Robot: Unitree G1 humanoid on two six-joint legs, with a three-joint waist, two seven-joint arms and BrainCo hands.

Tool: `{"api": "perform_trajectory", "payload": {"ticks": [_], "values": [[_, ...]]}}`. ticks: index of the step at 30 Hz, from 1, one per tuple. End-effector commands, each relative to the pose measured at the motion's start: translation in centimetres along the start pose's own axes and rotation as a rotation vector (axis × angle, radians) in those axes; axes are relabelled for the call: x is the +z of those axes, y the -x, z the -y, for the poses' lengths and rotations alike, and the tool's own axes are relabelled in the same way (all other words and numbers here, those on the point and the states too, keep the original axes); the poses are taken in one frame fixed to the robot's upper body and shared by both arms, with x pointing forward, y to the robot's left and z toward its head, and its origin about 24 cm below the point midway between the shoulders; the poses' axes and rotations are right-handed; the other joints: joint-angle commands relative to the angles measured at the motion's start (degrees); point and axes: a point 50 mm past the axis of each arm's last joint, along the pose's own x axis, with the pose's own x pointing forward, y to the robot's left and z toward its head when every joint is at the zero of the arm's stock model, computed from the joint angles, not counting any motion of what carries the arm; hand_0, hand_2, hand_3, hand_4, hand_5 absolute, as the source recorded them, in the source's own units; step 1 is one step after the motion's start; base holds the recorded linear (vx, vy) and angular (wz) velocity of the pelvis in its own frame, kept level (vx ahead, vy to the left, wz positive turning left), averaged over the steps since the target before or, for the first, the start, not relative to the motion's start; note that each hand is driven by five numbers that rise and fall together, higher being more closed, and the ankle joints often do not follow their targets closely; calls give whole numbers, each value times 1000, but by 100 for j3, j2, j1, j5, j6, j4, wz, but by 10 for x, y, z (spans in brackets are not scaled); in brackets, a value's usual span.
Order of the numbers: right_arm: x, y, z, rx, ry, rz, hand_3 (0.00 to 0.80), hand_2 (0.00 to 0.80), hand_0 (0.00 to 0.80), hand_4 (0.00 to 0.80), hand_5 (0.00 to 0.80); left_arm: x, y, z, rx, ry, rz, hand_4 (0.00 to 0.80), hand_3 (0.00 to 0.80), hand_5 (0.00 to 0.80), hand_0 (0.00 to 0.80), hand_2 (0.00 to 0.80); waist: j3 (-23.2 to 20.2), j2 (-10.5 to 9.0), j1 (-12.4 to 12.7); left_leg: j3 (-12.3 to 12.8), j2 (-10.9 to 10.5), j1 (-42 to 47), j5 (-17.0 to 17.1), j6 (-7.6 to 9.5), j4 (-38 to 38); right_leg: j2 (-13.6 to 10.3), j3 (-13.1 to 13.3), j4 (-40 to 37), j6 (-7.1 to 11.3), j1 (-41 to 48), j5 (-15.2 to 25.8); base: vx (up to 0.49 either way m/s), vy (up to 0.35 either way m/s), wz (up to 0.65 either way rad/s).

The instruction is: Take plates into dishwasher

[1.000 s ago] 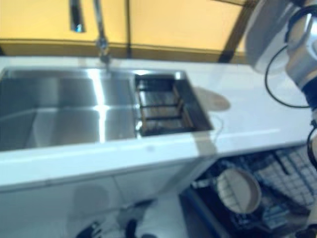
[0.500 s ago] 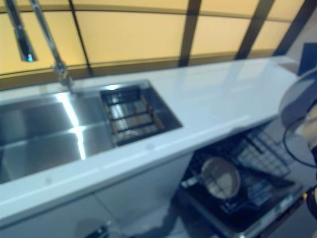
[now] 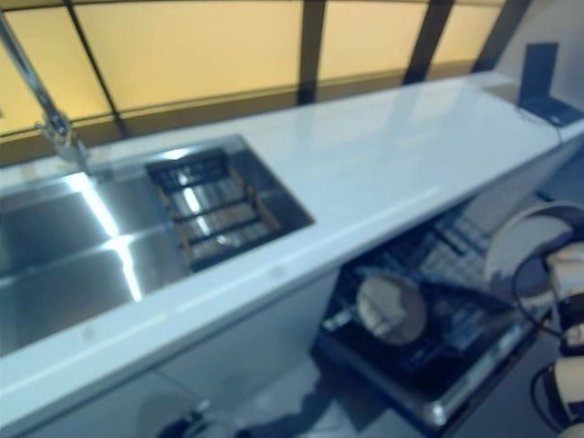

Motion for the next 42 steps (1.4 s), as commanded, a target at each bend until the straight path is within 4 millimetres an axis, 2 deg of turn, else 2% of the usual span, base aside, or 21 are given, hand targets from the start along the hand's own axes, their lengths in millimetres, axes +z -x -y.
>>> {"api": "perform_trajectory", "payload": {"ticks": [1,9,14,19,23,31,42], "values": [[28,-1,13,-98,-151,42,800,800,800,800,800,8,-6,13,-41,-29,33,0,0,0,0,0,19,-23,239,-142,-298,613,-1115,313,3,160,-146,-7,186,-262,255,-6,-2,-3],[36,22,-8,-349,-222,130,800,800,800,800,800,7,-8,23,-58,-14,35,0,0,0,0,0,64,104,281,-203,-337,567,-1107,318,3,149,-167,-7,154,-297,237,-1,0,0],[33,45,-34,-448,-360,98,800,800,800,800,800,5,-10,31,-73,-6,32,0,0,0,0,0,97,226,307,-268,-367,545,-1102,327,3,147,-182,-7,123,-303,207,-5,1,1],[32,60,-47,-557,-427,69,800,800,800,800,800,2,-11,38,-84,-4,29,0,0,0,0,0,122,314,344,-324,-385,520,-1084,327,3,145,-226,-7,95,-301,193,-18,-4,3],[36,66,-47,-634,-469,59,800,800,800,800,800,2,-11,40,-90,1,32,0,0,0,0,0,158,365,370,-375,-404,458,-1049,319,3,139,-257,-7,80,-343,198,-24,-2,2],[31,70,-51,-708,-462,2,800,800,800,800,800,4,-12,44,-102,5,34,0,0,0,0,0,181,431,412,-446,-434,342,-978,322,3,128,-297,-7,47,-433,225,-20,3,8],[22,68,-59,-655,-361,5,800,800,800,800,800,7,-14,49,-112,20,46,0,0,0,0,0,248,474,413,-492,-456,252,-939,331,3,115,-305,-7,45,-507,252,-3,2,1]]}}
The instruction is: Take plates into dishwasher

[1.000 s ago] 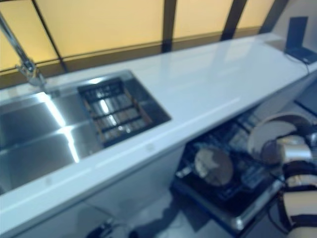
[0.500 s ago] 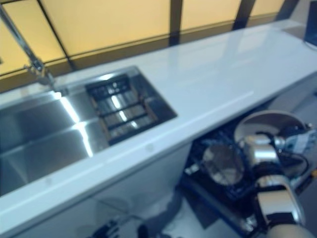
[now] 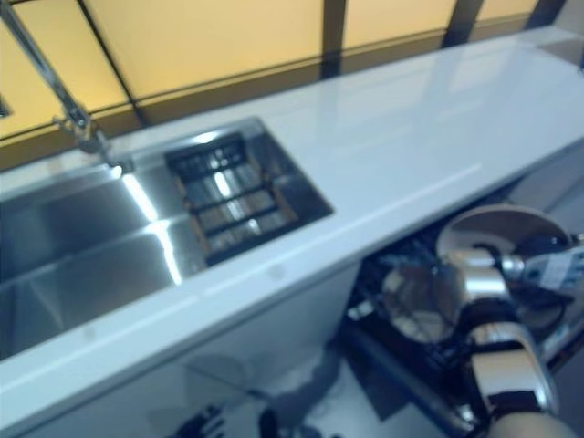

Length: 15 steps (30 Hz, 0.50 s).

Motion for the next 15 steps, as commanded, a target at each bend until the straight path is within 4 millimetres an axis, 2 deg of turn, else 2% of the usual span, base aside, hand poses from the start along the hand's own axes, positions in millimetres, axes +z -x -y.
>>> {"api": "perform_trajectory", "payload": {"ticks": [1,7,9,12,15], "values": [[19,-7,-2,9,-17,70,800,800,800,800,800,14,-9,19,-45,-11,40,0,0,0,0,0,-39,-56,241,-282,-382,360,-966,289,-5,157,-75,10,33,-492,292,0,0,0],[23,6,-7,105,21,177,800,800,800,800,800,15,-9,21,-49,-14,39,0,0,0,0,0,-40,-64,217,-264,-385,358,-969,299,-5,163,-48,10,37,-500,298,0,0,0],[21,16,-9,144,46,227,800,800,800,800,800,15,-10,23,-53,-13,44,0,0,0,0,0,-32,-65,193,-250,-388,352,-980,310,-5,178,-22,10,32,-516,297,0,0,0],[7,29,-8,157,82,234,800,800,800,800,800,15,-10,25,-53,-5,50,0,0,0,0,0,-23,-55,161,-214,-385,345,-989,316,-5,186,2,10,32,-527,298,0,0,0],[-18,40,-6,166,154,237,800,800,800,800,800,15,-11,28,-56,-1,57,0,0,0,0,0,-8,-31,132,-190,-381,354,-1007,330,-5,190,14,10,30,-525,296,0,0,0]]}}
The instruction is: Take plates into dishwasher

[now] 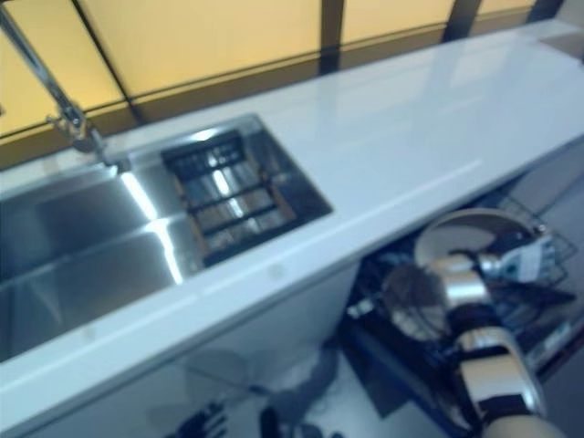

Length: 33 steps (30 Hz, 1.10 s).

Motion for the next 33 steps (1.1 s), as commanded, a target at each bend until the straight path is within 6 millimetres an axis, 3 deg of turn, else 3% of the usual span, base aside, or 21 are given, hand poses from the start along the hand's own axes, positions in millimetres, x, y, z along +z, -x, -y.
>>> {"api": "perform_trajectory", "payload": {"ticks": [1,5,16,23,33], "values": [[-3,4,2,-45,59,106,800,800,800,800,800,9,-10,23,-41,-2,37,0,0,0,0,0,3,-36,134,-191,-377,428,-1018,328,-8,188,-10,-7,37,-440,296,0,0,0],[-23,9,-1,18,178,143,800,800,800,800,800,7,-9,24,-42,-4,43,0,0,0,0,0,44,-2,135,-181,-372,454,-1036,323,-8,180,-38,-7,48,-410,283,0,0,0],[-34,-14,-5,328,566,334,800,800,800,800,800,15,-7,15,-27,12,60,0,0,0,0,0,85,-107,135,-148,-354,422,-1024,297,-8,179,-84,-7,76,-432,302,0,0,0],[-18,-50,7,382,705,424,800,800,800,800,800,22,-5,1,7,0,64,0,0,0,0,0,36,-284,119,-112,-332,449,-1038,303,-8,188,-91,-7,119,-415,319,0,0,0],[7,-62,10,479,728,487,800,800,800,800,800,26,-4,-4,35,-3,64,0,0,0,0,0,-11,-409,87,-44,-297,458,-1032,301,-8,198,-56,-7,147,-412,337,0,0,0]]}}
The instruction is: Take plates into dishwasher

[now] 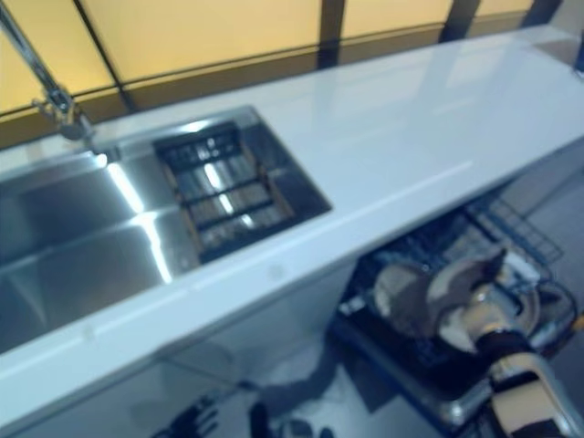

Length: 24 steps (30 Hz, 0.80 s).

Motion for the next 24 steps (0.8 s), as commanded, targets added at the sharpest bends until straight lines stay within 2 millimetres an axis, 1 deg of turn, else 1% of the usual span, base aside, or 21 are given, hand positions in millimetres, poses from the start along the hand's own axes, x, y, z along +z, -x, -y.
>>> {"api": "perform_trajectory", "payload": {"ticks": [1,6,11,15,19,21,24], "values": [[15,-13,34,-87,32,84,800,800,800,800,800,9,-5,7,-4,-10,16,0,0,0,0,0,-127,-54,96,-54,-299,478,-1037,302,-5,199,-51,-8,146,-394,332,0,0,0],[20,-12,36,-96,2,99,800,800,800,800,800,8,-5,7,-1,-9,18,0,0,0,0,0,-133,-74,87,-39,-297,502,-1045,310,-5,201,-46,-8,145,-374,330,0,0,0],[24,-12,41,-161,-1,111,800,800,800,800,800,6,-5,9,0,-2,16,0,0,0,0,0,-133,-58,105,-53,-303,509,-1049,318,-5,202,-44,-8,138,-362,315,0,0,0],[30,-9,42,-201,-29,120,800,800,800,800,800,6,-6,11,-4,2,18,0,0,0,0,0,-107,-32,120,-64,-309,506,-1044,324,-5,196,-59,-8,134,-355,310,0,0,0],[30,-9,52,-339,58,136,800,800,800,800,800,5,-6,13,-8,4,17,0,0,0,0,0,-121,1,120,-74,-324,526,-1056,334,-5,197,-60,-8,127,-333,288,0,0,0],[25,-11,56,-379,129,127,800,800,800,800,800,5,-6,13,-8,5,15,0,0,0,0,0,-128,6,130,-86,-326,516,-1058,340,-5,197,-70,-8,135,-338,291,0,0,0],[15,-16,67,-423,238,94,800,800,800,800,800,8,-6,13,-10,-1,15,0,0,0,0,0,-122,-5,139,-94,-327,491,-1052,345,-5,189,-91,-8,151,-359,297,0,0,0]]}}
